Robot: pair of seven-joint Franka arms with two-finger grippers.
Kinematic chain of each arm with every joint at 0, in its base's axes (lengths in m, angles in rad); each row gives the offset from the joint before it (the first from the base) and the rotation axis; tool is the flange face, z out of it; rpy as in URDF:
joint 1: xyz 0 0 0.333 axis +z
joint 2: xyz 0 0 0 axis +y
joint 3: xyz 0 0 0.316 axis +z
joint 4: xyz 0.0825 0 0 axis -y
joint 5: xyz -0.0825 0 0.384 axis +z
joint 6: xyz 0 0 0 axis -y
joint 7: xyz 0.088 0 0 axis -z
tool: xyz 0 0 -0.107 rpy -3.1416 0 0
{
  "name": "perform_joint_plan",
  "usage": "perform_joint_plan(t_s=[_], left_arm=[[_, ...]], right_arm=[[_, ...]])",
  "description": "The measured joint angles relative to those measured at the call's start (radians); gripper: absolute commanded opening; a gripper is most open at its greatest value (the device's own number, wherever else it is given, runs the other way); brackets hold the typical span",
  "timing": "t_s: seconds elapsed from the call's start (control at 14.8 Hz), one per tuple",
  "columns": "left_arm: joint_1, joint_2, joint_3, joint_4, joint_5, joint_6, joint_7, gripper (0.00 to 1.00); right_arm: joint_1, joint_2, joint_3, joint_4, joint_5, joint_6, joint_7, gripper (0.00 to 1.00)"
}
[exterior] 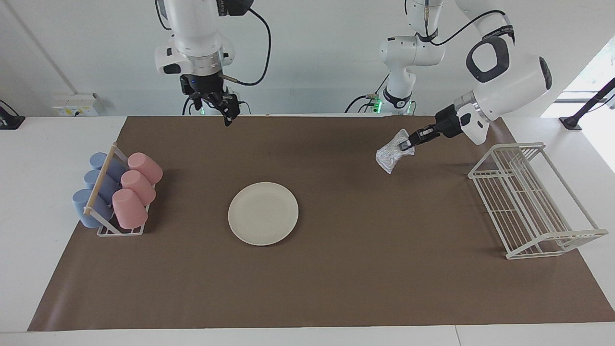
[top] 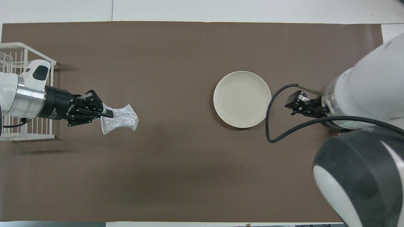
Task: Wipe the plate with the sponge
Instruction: 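Place the scrubber into the wire rack while the right gripper withdraws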
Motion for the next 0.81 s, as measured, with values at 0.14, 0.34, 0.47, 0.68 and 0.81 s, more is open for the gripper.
perform_joint_plan(t_s=[0.14,0.34,0.47,0.68,0.81], left_arm=[[-0.013,0.029,-0.01,0.106,0.184,-0.076,-0.058,0.0],[-0.065,0.07,-0.017,0.206,0.437,-0.155,-0.091,0.0],[-0.097,0.084,-0.018,0.218,0.602,-0.174,-0.096,0.0],[-0.123,0.087,-0.02,0.219,0.846,-0.201,-0.097,0.0],[-0.131,0.088,-0.021,0.219,1.004,-0.203,-0.097,0.0]], right_arm=[[-0.026,-0.004,-0.056,0.002,0.009,-0.04,-0.172,1.0],[-0.034,-0.006,-0.129,0.003,0.017,-0.056,-0.34,1.0],[-0.034,-0.006,-0.135,0.003,0.022,-0.053,-0.376,1.0],[-0.032,-0.006,-0.13,0.003,0.023,-0.024,-0.457,1.0],[-0.035,-0.005,-0.133,0.002,0.023,0.024,-0.529,1.0]])
